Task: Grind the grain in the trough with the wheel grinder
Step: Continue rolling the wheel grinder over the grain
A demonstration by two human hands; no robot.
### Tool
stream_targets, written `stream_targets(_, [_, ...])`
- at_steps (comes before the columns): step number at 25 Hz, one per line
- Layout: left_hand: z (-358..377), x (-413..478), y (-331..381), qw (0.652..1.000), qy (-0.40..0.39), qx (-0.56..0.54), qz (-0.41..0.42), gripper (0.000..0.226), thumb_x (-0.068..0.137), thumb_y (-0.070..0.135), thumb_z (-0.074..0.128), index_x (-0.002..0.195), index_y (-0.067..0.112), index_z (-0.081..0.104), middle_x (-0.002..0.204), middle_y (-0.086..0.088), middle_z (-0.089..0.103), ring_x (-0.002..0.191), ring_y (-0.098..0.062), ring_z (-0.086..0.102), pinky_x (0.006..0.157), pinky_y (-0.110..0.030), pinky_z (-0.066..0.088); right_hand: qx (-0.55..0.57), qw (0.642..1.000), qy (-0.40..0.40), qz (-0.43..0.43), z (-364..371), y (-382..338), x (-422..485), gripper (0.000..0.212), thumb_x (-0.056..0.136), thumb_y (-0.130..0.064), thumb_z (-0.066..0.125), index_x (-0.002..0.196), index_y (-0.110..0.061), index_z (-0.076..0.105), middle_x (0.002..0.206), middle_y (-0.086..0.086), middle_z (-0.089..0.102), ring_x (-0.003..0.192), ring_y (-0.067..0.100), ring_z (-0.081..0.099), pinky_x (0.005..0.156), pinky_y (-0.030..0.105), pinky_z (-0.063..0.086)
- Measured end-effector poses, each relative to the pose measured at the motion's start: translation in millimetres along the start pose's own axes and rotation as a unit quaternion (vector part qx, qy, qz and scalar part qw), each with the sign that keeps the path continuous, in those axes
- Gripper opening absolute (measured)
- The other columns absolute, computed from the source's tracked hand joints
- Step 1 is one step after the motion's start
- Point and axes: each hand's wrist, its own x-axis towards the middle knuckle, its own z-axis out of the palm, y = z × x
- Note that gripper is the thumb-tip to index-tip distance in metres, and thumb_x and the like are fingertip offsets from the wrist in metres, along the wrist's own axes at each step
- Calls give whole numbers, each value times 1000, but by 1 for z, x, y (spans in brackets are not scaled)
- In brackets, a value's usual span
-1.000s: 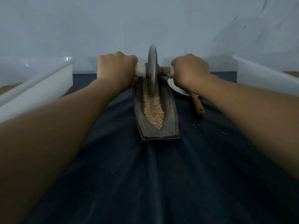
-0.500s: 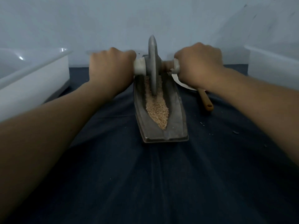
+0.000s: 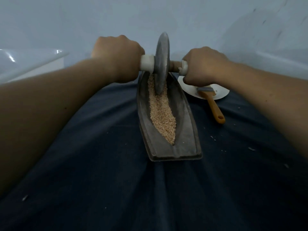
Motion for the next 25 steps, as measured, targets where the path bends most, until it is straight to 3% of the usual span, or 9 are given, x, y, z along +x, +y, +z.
stream_targets(8, [2,14,-9,996,-72,-41,15,12,78,29,63,89,33,60,75,4,56,62,-18,49,56,-34,39,-24,999,-40,-26,-8,-1,14,12,76,-27,67,78,-22,56,78,6,61,66,23,57,54,29,39])
stream_targets(12, [-2,25,-10,993,-100,-46,38,15,76,27,69,79,30,54,75,3,58,63,-17,53,56,-32,40,-2,997,-79,-15,-6,2,21,15,72,-22,72,81,-19,60,78,9,67,65,26,61,54,29,42])
stream_targets(18, [-2,33,-10,984,-152,-77,56,20,79,22,74,81,26,54,74,3,54,65,-19,52,62,-33,39,50,988,-144,6,-16,3,28,16,68,-13,71,82,-10,63,42,-1,56,37,19,50,52,28,44])
stream_targets(22, [-3,33,-10,974,-195,-114,36,25,79,17,75,74,25,52,76,0,57,69,-20,55,68,-35,40,58,979,-193,21,-23,0,34,23,71,-12,76,91,-4,69,58,6,62,48,23,56,51,30,49])
stream_targets(25, [-8,35,-9,962,-236,-139,13,15,78,14,75,80,19,61,76,-9,68,63,-25,62,57,-32,43,77,969,-232,29,-23,1,36,22,71,-10,76,91,-3,68,61,8,61,56,25,55,55,32,49])
